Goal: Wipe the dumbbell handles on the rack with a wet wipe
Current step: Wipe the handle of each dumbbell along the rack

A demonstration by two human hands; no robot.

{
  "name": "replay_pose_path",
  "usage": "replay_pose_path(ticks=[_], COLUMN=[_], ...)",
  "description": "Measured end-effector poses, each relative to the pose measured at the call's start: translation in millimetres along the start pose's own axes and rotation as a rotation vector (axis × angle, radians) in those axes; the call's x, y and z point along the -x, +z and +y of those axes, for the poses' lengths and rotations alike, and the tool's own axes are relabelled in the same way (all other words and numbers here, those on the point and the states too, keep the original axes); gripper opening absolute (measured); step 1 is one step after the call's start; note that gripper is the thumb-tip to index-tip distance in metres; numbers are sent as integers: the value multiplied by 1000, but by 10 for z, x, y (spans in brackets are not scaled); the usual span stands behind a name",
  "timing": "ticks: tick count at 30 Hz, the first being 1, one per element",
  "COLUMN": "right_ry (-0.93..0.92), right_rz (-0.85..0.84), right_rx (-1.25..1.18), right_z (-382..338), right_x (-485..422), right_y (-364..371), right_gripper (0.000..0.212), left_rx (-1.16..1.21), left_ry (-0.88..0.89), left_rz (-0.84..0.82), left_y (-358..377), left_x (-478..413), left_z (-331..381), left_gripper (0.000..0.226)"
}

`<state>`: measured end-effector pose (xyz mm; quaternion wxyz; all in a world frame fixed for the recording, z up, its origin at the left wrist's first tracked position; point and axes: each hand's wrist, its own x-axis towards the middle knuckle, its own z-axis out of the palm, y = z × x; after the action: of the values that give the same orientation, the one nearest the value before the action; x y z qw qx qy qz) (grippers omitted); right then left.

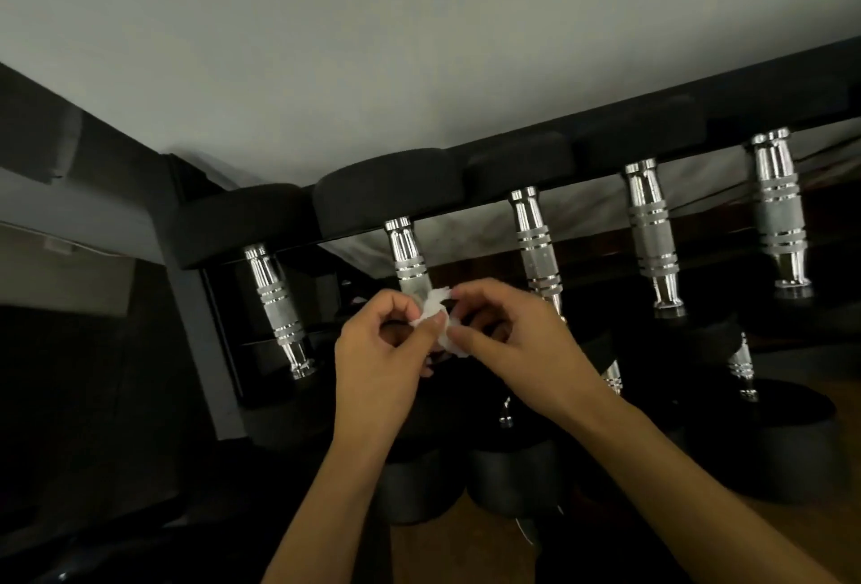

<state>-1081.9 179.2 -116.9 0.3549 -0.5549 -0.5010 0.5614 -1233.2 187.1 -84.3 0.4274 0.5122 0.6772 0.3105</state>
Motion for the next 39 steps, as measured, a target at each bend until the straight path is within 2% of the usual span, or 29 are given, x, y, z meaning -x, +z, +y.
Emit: replay_pose_path(ticks=[2, 5, 8, 10, 12, 14, 16, 20, 24, 28, 31, 33, 36, 39], right_ry=[1, 53, 140, 211, 270, 281, 222, 70, 20, 24, 9, 35, 74, 141], right_rz=[-87, -60, 36, 85, 112, 117, 110, 144, 226, 322, 368, 314, 81, 34], right_rx=[75, 82, -145, -292, -340, -209, 84, 471, 495, 424, 426, 446, 572, 413], right_z=[20, 32, 9, -3, 20, 52, 79, 52, 97, 66, 15, -7, -17, -89], right_x=[3, -14, -54, -87, -137, -195, -238, -218, -186, -124, -66, -28, 8, -43], right_y=[110, 146, 63, -4, -54, -104, -115, 52, 172, 182, 198, 301, 570, 649], right_gripper=[27, 10, 3, 5, 8, 8, 11, 13, 24, 48, 38, 23, 20, 9], left_rx=[39, 62, 111, 110, 97, 44, -12, -300, -479, -536, -448, -329, -231, -82], left_ry=[-35, 9, 31, 19, -1, -18, -31, 105, 191, 106, 33, -21, -72, -43], left_rz=[-3, 15, 56, 28, -17, -47, -58, -7, 35, -47, -56, -22, -6, 29], left_y=[-70, -193, -306, -344, -367, -392, -424, -418, -338, -196, -41, 18, 21, 5], left_x=[-9, -51, -69, -72, -90, -135, -169, -160, -127, -124, -98, -135, -254, -263], left_z=[-28, -97, -177, -222, -274, -346, -418, -503, -521, -481, -445, -474, -472, -391], left_gripper=[16, 24, 32, 36, 33, 25, 22, 32, 33, 20, 27, 23, 21, 12])
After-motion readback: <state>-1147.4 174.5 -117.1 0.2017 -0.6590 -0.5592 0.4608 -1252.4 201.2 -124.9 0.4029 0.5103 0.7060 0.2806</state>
